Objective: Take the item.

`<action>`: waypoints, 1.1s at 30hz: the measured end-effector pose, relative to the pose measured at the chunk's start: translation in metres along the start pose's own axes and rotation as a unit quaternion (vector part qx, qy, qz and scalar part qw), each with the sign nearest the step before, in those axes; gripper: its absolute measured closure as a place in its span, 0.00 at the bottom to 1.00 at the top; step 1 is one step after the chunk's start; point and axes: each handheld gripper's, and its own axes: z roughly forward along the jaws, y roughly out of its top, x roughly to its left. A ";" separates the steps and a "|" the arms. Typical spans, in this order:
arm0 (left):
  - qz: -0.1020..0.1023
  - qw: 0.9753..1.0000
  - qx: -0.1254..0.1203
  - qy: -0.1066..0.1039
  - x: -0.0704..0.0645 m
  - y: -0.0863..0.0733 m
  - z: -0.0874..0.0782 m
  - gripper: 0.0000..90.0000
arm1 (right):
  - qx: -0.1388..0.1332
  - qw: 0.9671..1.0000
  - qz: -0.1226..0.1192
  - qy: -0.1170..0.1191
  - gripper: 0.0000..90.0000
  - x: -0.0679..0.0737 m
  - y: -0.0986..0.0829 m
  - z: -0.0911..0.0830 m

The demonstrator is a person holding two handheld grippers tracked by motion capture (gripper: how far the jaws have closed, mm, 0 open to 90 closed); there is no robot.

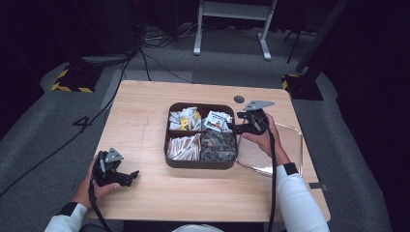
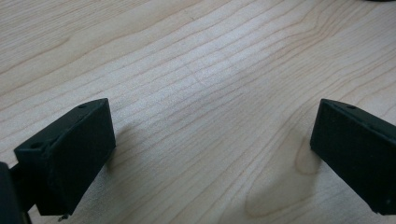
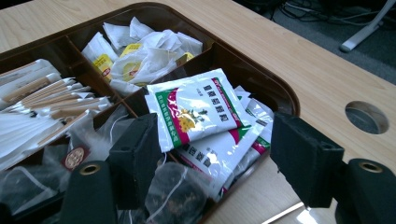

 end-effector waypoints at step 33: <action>0.001 1.000 0.000 0.003 0.000 0.000 0.000 0.01 | 0.107 0.994 0.016 -0.035 0.27 0.008 0.021 0.083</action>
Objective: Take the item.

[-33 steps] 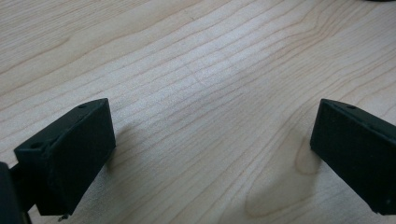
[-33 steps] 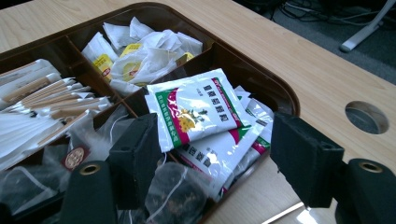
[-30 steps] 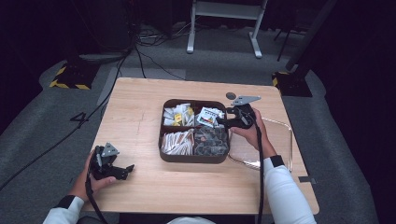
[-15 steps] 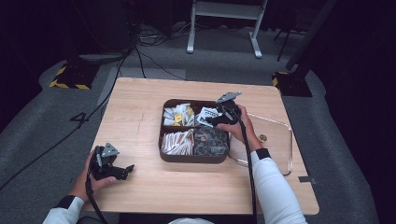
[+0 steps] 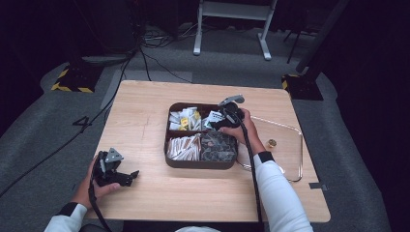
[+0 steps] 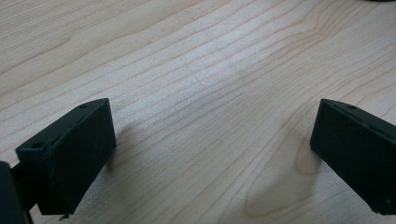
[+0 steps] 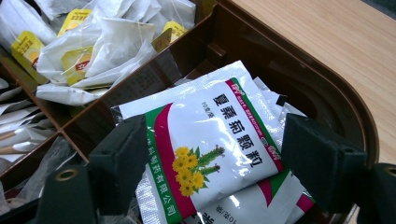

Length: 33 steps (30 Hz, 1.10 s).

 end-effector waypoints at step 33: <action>0.000 1.000 0.000 0.001 0.000 0.000 0.000 0.01 | -0.022 0.997 0.020 0.071 0.41 0.014 0.009 -0.001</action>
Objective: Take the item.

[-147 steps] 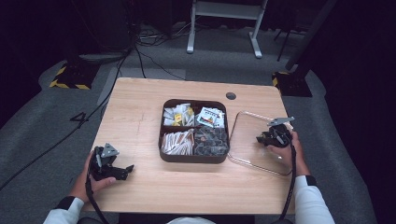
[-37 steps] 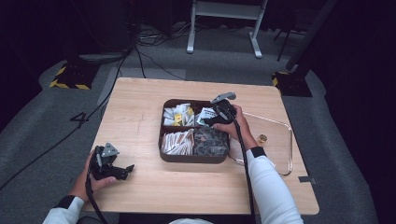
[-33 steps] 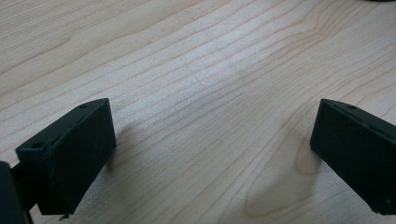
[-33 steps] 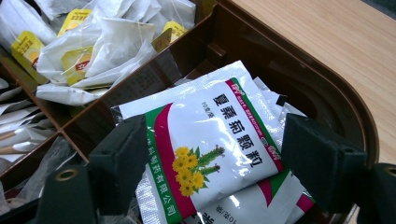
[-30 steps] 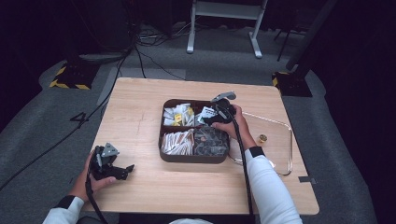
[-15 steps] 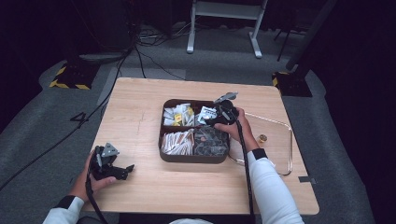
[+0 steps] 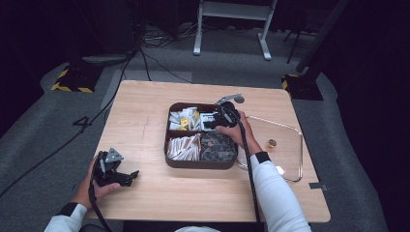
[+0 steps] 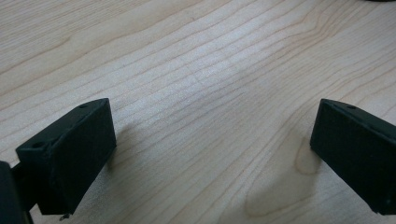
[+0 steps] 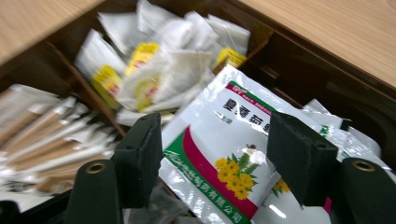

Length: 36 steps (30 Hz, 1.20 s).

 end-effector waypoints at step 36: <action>-0.001 1.000 0.000 0.000 0.000 0.000 0.000 0.01 | 0.019 0.999 -0.032 -0.031 0.44 0.000 0.009 0.011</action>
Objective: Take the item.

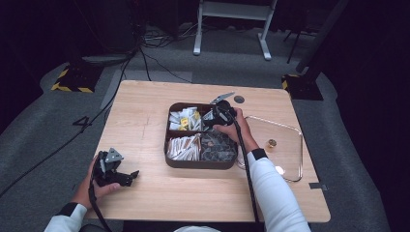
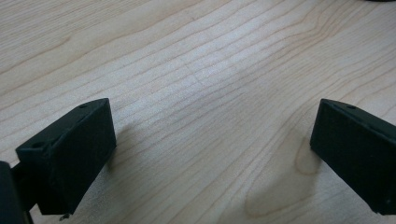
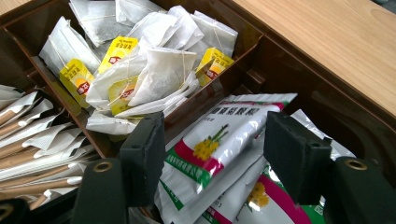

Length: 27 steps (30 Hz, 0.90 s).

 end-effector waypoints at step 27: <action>0.000 1.000 0.000 0.000 0.000 0.000 0.000 0.01 | -0.024 1.000 0.006 -0.008 0.94 0.005 0.002 0.005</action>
